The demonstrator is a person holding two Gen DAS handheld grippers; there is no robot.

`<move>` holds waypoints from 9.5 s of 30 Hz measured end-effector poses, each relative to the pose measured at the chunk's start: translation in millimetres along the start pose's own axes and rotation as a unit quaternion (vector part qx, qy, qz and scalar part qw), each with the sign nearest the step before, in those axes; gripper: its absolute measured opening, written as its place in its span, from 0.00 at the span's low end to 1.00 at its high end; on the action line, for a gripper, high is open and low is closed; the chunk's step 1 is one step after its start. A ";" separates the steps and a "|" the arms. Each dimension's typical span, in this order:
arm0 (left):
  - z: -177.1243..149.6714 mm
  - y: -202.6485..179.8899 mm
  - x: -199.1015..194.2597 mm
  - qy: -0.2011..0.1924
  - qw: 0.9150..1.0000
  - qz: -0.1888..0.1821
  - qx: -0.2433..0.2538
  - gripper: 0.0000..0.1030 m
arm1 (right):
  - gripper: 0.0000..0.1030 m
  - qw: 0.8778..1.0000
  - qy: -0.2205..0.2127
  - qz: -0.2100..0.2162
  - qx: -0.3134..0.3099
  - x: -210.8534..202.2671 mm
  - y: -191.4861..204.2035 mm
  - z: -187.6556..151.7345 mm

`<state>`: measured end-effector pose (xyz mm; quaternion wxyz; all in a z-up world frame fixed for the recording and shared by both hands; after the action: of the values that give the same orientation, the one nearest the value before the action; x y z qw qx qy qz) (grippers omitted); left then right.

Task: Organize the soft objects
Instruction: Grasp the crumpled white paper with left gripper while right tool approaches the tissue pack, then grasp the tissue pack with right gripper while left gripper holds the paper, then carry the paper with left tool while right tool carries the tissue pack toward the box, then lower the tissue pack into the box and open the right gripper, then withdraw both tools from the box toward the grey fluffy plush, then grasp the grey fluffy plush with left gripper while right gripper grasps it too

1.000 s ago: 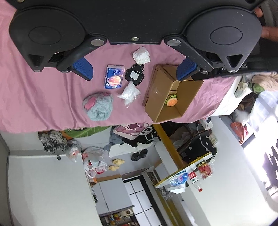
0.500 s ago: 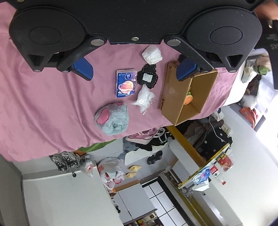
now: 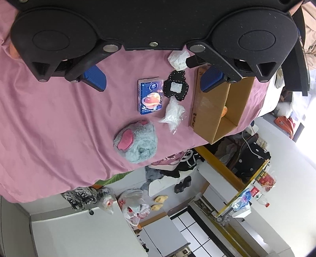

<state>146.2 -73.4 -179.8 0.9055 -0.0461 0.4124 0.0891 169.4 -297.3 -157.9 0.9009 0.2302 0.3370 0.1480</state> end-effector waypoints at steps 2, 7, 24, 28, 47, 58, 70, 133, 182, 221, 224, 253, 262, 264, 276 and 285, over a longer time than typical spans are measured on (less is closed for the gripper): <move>-1.1 -0.7 6.5 0.006 1.000 0.002 -0.002 0.73 | 0.99 1.000 0.007 -0.001 0.002 5.6 -1.9 -0.8; -4.9 -3.6 19.6 0.020 1.000 0.005 -0.003 0.72 | 0.93 0.999 0.031 0.006 0.035 22.8 -12.9 0.1; -16.6 -6.4 53.5 0.053 0.998 0.020 -0.012 0.33 | 0.78 0.996 0.084 -0.009 -0.001 79.3 -10.1 -3.9; -7.9 -6.0 43.8 0.026 0.999 0.018 -0.016 0.33 | 0.76 0.996 0.092 -0.006 -0.010 88.4 -6.6 -5.9; 4.3 21.4 36.8 0.012 0.998 0.007 -0.062 0.33 | 0.71 0.986 0.147 -0.008 -0.080 122.5 19.8 -28.1; 4.0 30.7 26.7 0.012 0.998 0.001 -0.060 0.33 | 0.49 0.982 0.138 -0.027 -0.124 118.1 25.9 -38.0; 12.9 42.7 -6.9 -0.015 0.998 -0.025 -0.059 0.33 | 0.49 0.987 0.089 -0.040 -0.128 80.1 37.0 -22.3; 108.9 163.7 25.9 -0.063 0.997 -0.044 -0.027 0.33 | 0.49 0.995 -0.015 0.007 -0.101 74.5 162.8 5.1; 134.6 223.4 13.1 -0.065 0.994 -0.005 -0.088 0.78 | 0.65 0.988 0.065 0.080 -0.118 136.0 218.8 -23.4; 96.4 154.9 -65.8 -0.105 0.993 -0.003 -0.055 1.00 | 1.00 0.989 -0.018 0.057 -0.131 21.0 124.4 26.6; 94.4 146.2 -69.5 -0.099 0.993 -0.007 -0.060 1.00 | 1.00 0.990 -0.027 0.055 -0.126 13.9 116.2 28.9; 82.5 58.3 -79.1 -0.123 0.992 -0.004 -0.039 0.98 | 1.00 0.993 -0.052 0.035 -0.103 -7.8 51.6 53.2; 85.1 27.8 -68.3 -0.132 0.991 -0.014 -0.032 0.95 | 0.99 0.993 -0.053 0.015 -0.109 4.7 30.5 66.6; 86.2 21.5 -64.4 -0.132 0.991 -0.018 -0.031 0.92 | 0.98 0.992 -0.053 0.013 -0.110 8.6 26.2 70.1; 97.8 -9.8 -24.0 -0.115 0.992 -0.045 -0.041 0.61 | 0.74 0.995 -0.025 0.002 -0.099 47.6 1.9 75.5; 104.4 -38.1 17.1 -0.090 0.993 -0.066 -0.047 0.44 | 0.53 0.996 0.006 -0.007 -0.086 81.8 -22.8 78.1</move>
<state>241.9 -92.3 -123.9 0.9398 -0.1075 0.3202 0.0519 284.3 -306.8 -161.7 0.9164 0.1484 0.3297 0.1719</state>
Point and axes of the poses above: each gripper's, at about its wrist camera, not at the fingertips, and x roughly the way its jaws point, y to its left, z to its top, the point moved 4 cm from there along x, roughly the way its jaws point, and after that the axes turned 14 degrees about -y, right-handed, at the moved point
